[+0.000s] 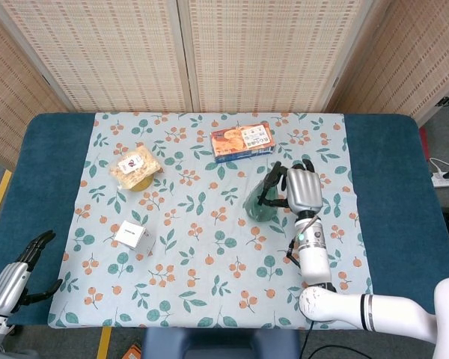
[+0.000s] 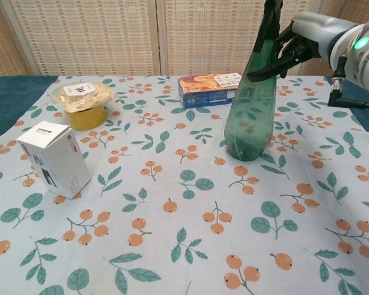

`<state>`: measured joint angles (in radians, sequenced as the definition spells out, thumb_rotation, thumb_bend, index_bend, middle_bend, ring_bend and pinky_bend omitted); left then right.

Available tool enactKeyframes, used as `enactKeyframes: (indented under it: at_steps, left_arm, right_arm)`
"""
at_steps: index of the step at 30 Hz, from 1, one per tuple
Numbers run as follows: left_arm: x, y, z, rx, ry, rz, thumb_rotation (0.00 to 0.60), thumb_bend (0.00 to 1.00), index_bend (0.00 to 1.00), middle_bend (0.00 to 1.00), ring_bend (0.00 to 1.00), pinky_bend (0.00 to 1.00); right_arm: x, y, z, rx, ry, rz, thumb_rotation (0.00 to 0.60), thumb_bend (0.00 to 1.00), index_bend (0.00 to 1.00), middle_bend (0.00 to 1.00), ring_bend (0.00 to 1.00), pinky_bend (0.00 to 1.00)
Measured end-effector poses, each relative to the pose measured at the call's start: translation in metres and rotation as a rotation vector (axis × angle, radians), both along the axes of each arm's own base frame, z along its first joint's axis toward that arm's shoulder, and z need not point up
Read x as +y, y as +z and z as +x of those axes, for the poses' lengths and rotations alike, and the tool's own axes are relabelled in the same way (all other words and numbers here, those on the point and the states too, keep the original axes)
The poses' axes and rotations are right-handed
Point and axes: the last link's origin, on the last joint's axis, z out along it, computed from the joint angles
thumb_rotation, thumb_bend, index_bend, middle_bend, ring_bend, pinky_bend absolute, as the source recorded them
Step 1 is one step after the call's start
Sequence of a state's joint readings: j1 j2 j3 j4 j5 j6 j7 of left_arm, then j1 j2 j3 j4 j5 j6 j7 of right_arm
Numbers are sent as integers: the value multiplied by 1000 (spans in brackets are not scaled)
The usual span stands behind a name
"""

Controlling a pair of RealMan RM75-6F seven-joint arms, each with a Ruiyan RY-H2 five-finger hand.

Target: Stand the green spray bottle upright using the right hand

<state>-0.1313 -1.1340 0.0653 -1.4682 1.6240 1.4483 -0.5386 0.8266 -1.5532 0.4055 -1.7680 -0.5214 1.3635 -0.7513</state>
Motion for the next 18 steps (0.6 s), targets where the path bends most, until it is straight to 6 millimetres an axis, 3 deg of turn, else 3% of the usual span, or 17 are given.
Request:
enactKeyframes:
  at_steps: [18]
  left_arm:
    - [0,0,0,3,-2,3,600,284,0,0,0,171]
  right_arm:
    - [11,5,-10,50,11,36,600,0,179,290,63,0]
